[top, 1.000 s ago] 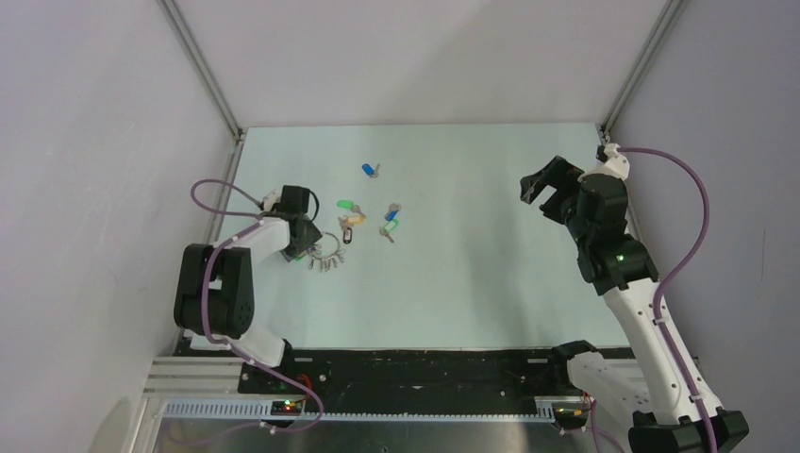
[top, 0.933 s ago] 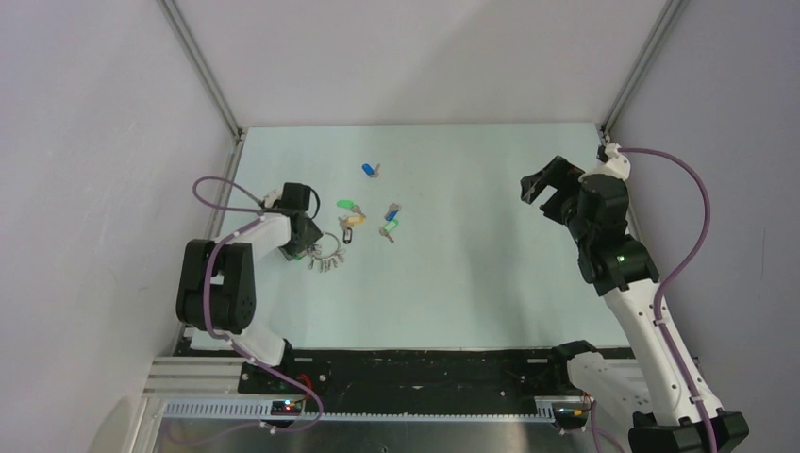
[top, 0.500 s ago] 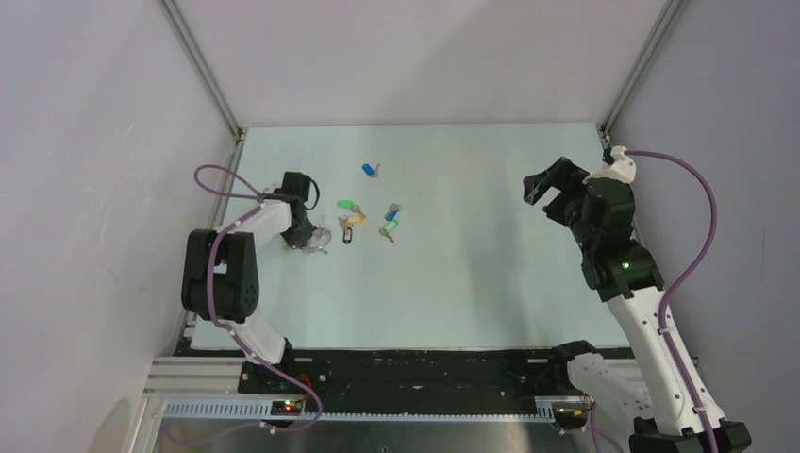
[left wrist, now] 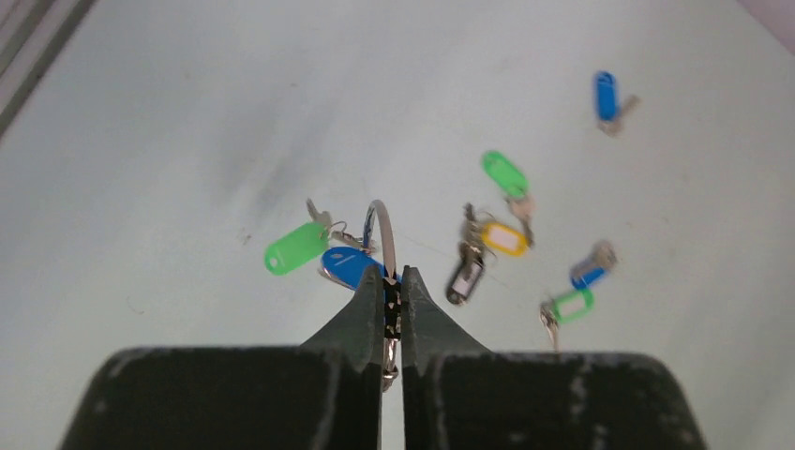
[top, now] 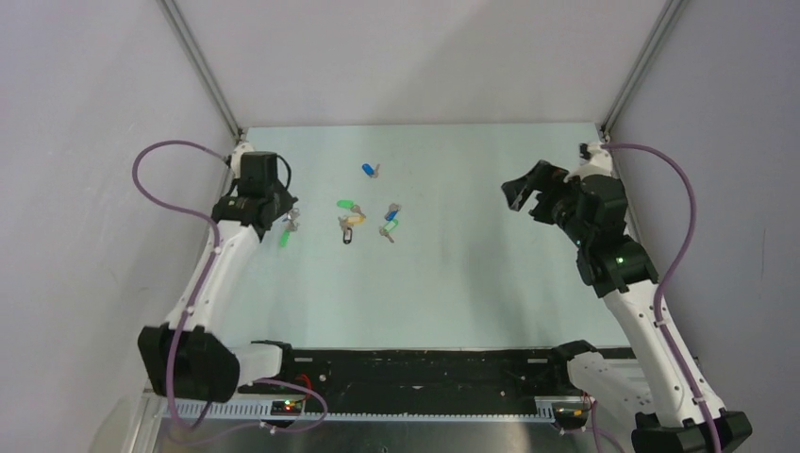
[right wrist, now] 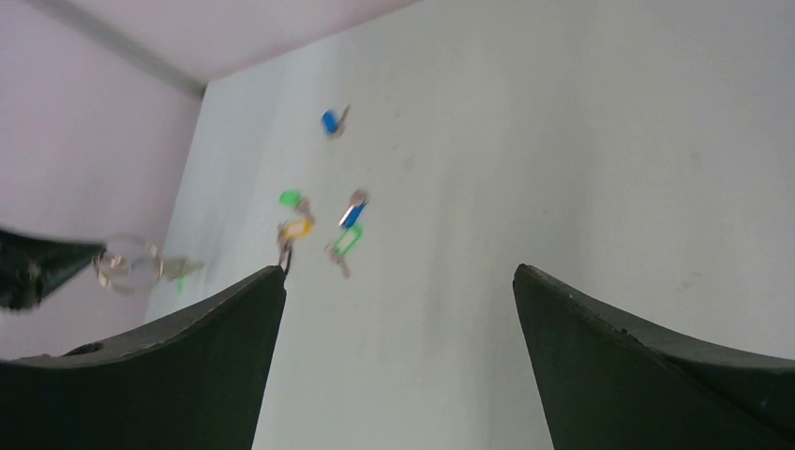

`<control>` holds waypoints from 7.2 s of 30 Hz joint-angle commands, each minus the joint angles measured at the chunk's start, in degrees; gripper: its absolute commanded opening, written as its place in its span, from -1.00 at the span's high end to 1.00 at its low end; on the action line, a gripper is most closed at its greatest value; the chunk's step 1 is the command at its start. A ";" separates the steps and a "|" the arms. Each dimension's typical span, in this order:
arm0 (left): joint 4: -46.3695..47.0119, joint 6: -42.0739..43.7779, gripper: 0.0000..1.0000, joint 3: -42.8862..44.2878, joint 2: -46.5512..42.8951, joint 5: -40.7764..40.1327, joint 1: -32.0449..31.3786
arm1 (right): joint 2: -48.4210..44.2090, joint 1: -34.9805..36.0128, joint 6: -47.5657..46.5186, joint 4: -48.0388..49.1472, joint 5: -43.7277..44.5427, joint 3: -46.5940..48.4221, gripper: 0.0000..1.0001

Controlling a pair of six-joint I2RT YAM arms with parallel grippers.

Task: Remove the keys from the keyring

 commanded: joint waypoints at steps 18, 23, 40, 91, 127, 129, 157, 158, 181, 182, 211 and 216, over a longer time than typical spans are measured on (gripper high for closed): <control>0.09 41.57 0.99 13.92 -13.87 54.02 -22.05 | 4.57 21.28 -19.05 15.86 -20.00 -1.43 -0.79; 0.26 45.15 1.00 16.63 -14.03 55.63 -26.25 | 5.90 26.62 -24.05 17.27 -18.63 -2.02 -0.72; 7.59 45.08 1.00 16.86 -14.04 45.07 -29.46 | 8.09 32.81 -32.38 33.48 -17.01 -9.78 -0.58; 16.28 49.99 -0.03 5.58 -16.75 43.69 -29.43 | 15.85 31.06 -38.00 39.16 -25.69 -0.08 1.00; 83.48 35.42 -0.56 -34.03 -12.44 35.15 -36.38 | 11.24 22.70 -18.83 43.46 -6.36 3.33 1.00; 83.99 36.07 -0.51 -33.26 -10.87 34.76 -37.00 | 10.98 22.76 -18.68 43.50 -6.11 3.29 1.00; 90.40 35.66 0.37 -22.53 4.28 36.38 -37.44 | 8.28 23.29 -18.08 41.20 -5.33 3.27 1.00; 90.42 35.55 0.39 -22.29 4.67 36.54 -37.43 | 8.34 23.23 -17.89 41.12 -5.22 3.22 1.00; 59.66 26.81 1.00 -19.19 -5.54 35.78 -37.44 | 10.33 17.35 -11.85 37.02 4.77 -2.11 0.27; 51.12 27.94 0.99 -17.58 -5.94 35.71 -37.42 | 11.14 17.07 -11.30 36.76 4.60 -2.96 -0.02; -20.32 76.42 1.00 29.32 7.08 -3.69 -46.15 | 8.35 22.06 -31.47 60.24 -28.82 -20.03 -0.42; -19.03 84.08 1.00 29.60 6.14 -8.28 -47.71 | 8.70 22.62 -31.48 61.63 -27.41 -20.03 -0.40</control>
